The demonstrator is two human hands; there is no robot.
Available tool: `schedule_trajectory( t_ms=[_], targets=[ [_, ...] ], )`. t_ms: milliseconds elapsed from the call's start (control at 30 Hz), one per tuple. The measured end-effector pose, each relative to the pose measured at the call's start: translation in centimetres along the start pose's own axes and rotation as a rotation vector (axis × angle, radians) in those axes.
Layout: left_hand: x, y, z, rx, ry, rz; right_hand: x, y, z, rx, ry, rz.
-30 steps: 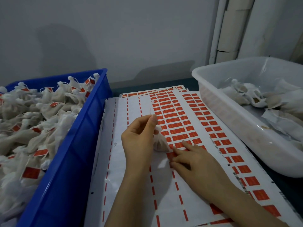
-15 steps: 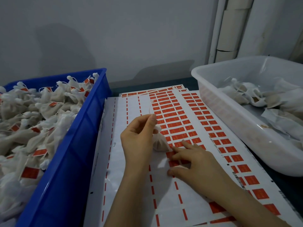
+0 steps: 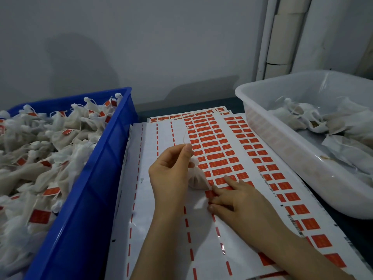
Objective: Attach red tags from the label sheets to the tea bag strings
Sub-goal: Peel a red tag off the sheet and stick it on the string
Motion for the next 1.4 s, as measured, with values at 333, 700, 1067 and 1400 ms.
schedule_trajectory(
  t_ms=[333, 700, 1067, 1400],
  targets=[
    [0.0, 0.1, 0.1, -0.002, 0.009, 0.001, 0.3, 0.2, 0.0, -0.071, 0.036, 0.103],
    [0.0, 0.0, 0.0, -0.030, 0.019, 0.036, -0.6, -0.8, 1.6, -0.067, -0.178, -0.104],
    [-0.8, 0.4, -0.3, 0.092, 0.161, 0.050, -1.6, -0.5, 3.5, -0.353, -0.487, -0.302],
    [0.5, 1.6, -2.1, 0.430, 0.138, 0.309, -0.6, 0.1, 5.2, -0.462, -0.708, -0.202]
  ],
)
Point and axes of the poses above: each hand's wrist, its own y-axis away from the middle knuckle, its own z-axis out of the back of the hand, x = y × z, the point moved 4 cm from there along -y, towards the middle knuckle, and after that the axes turned 1 degree about y, right-handed, at the moved point
